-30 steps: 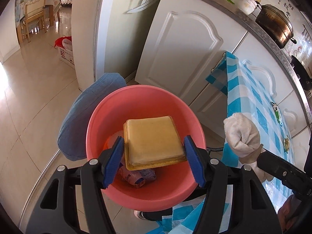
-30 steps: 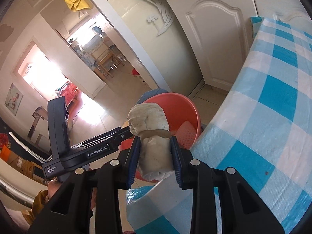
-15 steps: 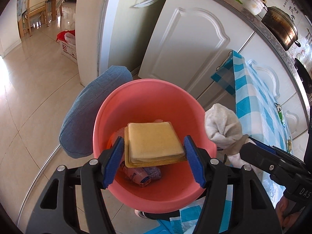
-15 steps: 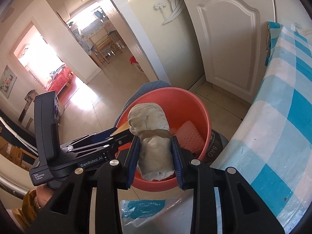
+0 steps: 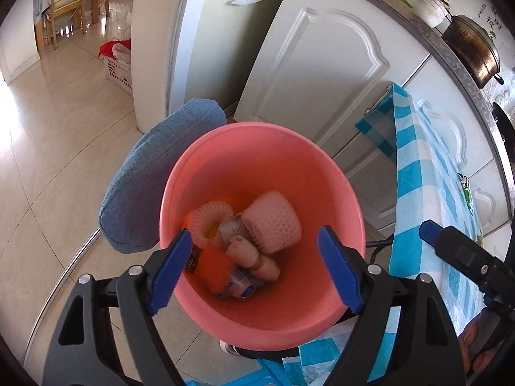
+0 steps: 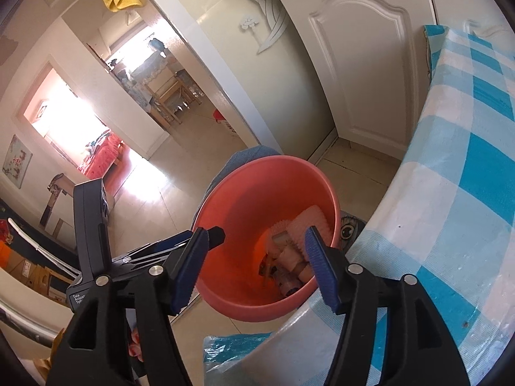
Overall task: Collect trash
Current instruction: 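Open the left tool over the bucket while the right tool releases the bundle, then return both tools to the table over the two snack packets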
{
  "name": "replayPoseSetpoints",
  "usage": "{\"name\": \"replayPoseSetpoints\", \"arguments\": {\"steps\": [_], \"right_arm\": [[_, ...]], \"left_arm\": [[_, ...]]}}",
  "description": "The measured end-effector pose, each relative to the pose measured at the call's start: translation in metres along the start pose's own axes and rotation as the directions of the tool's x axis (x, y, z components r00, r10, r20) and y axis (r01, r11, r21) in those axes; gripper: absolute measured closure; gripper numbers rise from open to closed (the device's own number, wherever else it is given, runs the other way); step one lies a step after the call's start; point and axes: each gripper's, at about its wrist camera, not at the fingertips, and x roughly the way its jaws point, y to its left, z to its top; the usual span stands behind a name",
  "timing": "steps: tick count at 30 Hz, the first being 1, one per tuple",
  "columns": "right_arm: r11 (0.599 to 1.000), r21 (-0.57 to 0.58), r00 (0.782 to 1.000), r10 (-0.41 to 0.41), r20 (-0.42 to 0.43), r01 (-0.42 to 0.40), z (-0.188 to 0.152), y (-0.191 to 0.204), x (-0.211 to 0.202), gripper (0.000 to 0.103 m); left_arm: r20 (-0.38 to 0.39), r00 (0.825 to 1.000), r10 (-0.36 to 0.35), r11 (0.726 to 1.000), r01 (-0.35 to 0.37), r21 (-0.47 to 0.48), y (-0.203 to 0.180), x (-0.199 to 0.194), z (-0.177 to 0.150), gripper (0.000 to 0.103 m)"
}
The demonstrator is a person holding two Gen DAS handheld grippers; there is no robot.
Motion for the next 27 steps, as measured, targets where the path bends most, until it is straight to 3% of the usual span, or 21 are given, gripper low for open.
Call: {"name": "replayPoseSetpoints", "arguments": {"steps": [2,4,12,20,27], "right_arm": [[1.000,0.018,0.999,0.019,0.028,-0.019,-0.002,-0.005,-0.007,0.034],[0.999,0.028,0.998,0.026,0.051,-0.028,-0.004,-0.009,-0.015,0.023],[0.996,0.060,0.992,0.054,0.113,-0.061,-0.015,-0.023,-0.039,0.020],[0.994,0.095,0.984,0.040,0.171,-0.057,-0.023,-0.037,-0.059,0.013],[0.995,0.091,0.975,0.018,0.224,-0.039,-0.025,-0.047,-0.087,0.012]], "left_arm": [[0.007,1.000,-0.008,1.000,0.008,-0.003,0.001,-0.003,0.000,0.019],[0.035,0.999,-0.034,0.999,0.035,-0.014,0.001,-0.009,-0.001,0.019],[0.152,0.985,-0.081,0.994,0.091,-0.057,-0.001,-0.024,-0.006,0.017],[0.193,0.974,-0.116,0.993,0.110,0.042,-0.025,-0.039,-0.003,0.015],[0.129,0.980,-0.149,0.979,0.128,0.156,-0.058,-0.047,-0.005,0.014]]}}
